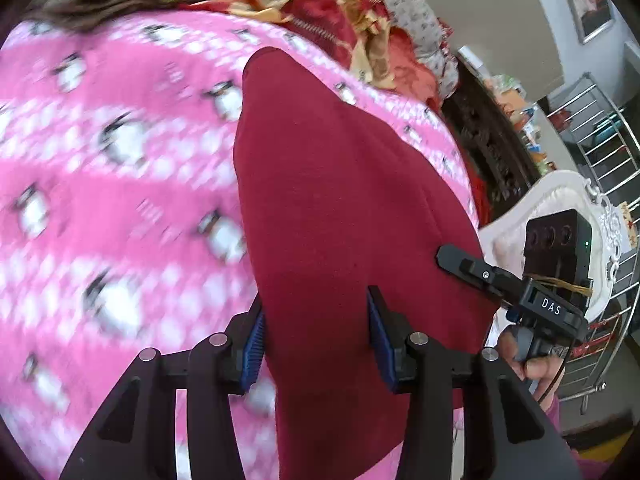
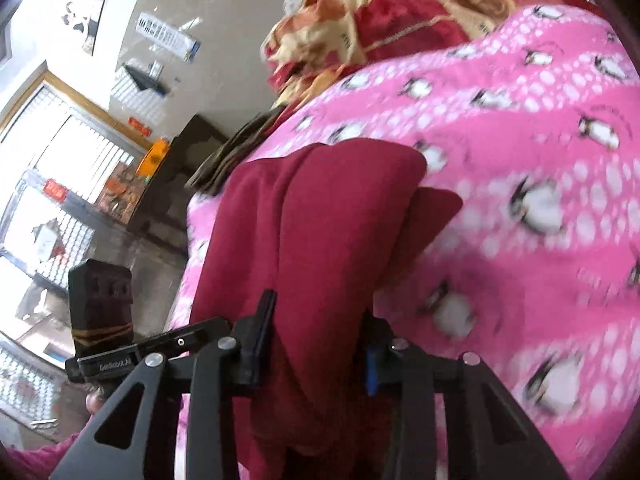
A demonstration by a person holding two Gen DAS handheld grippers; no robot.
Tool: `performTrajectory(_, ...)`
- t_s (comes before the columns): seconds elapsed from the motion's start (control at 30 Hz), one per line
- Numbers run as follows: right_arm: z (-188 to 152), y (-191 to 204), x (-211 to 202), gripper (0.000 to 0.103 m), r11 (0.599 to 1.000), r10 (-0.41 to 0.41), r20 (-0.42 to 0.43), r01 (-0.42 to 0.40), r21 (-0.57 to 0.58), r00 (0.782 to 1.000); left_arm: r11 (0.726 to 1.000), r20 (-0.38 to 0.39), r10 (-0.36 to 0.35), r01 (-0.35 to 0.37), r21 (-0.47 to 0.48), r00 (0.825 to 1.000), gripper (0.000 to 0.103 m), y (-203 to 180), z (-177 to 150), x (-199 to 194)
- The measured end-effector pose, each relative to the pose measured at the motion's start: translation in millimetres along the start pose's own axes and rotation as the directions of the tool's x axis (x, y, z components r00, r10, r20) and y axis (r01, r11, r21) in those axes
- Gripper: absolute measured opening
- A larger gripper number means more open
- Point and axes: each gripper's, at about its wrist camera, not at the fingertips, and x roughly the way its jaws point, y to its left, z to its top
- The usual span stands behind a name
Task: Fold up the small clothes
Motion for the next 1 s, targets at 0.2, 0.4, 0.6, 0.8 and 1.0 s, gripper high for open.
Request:
performTrajectory(0.2,-60.1,17.0,48.2,0.049,0.99,-0.131,-0.156,0.121,-0.07,0.979,0.983,-0.093,0.173,-0.178,-0.045,0.98,0.031,39.0,-51.6,12.1)
performTrajectory(0.4,-80.4,47.3,28.4,0.057,0.938,-0.293,-0.056,0.276,-0.209,0.955,0.961,0.047,0.276,-0.274,-0.036,0.96,0.037,35.5,-61.3,-16.0)
performTrajectory(0.6,-96.8,105.4,-5.8,0.052,0.893,-0.225,0.044,0.224,-0.391,0.973,0.923,0.163,0.381,-0.383,-0.015,0.91,0.037,26.0,-64.8,-34.1)
performTrajectory(0.8,-138.7,102.9,38.7,0.032,0.805,-0.366,-0.015,0.308,-0.507,0.931,0.904,0.215,0.421,-0.428,-0.018,0.881,0.037,14.5,-76.4,-40.8)
performTrajectory(1.0,-151.9,80.6,41.5,0.028,0.83,-0.393,-0.015,0.348,-0.436,0.919,0.88,0.296,0.453,-0.474,-0.002,0.841,0.037,4.4,-88.3,-58.0)
